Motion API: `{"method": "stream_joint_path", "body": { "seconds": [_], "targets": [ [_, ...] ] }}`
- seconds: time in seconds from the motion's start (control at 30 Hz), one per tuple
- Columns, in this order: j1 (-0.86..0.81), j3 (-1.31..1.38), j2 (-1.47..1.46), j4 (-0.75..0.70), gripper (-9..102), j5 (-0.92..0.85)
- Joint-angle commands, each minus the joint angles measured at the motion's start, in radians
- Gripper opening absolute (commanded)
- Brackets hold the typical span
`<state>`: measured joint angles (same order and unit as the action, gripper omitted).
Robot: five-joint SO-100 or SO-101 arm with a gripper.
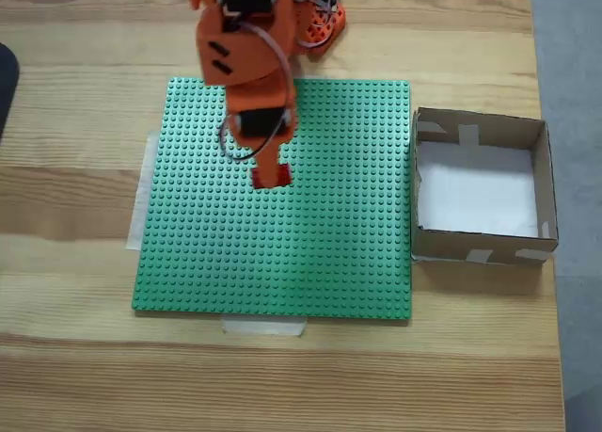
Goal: Pick the red lego block and put it in the box.
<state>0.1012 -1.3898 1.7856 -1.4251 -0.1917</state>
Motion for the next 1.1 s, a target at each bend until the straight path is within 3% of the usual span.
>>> {"method": "stream_joint_path", "body": {
  "seconds": [0.0,0.47,0.73,1.07],
  "targets": [
    [0.051,0.089,0.043,-0.017,4,0.017],
    [0.325,0.147,0.038,-0.023,4,0.074],
    [0.561,0.15,0.029,-0.034,4,0.11],
    [0.701,0.041,-0.011,0.064,4,0.135]
  ]
}}
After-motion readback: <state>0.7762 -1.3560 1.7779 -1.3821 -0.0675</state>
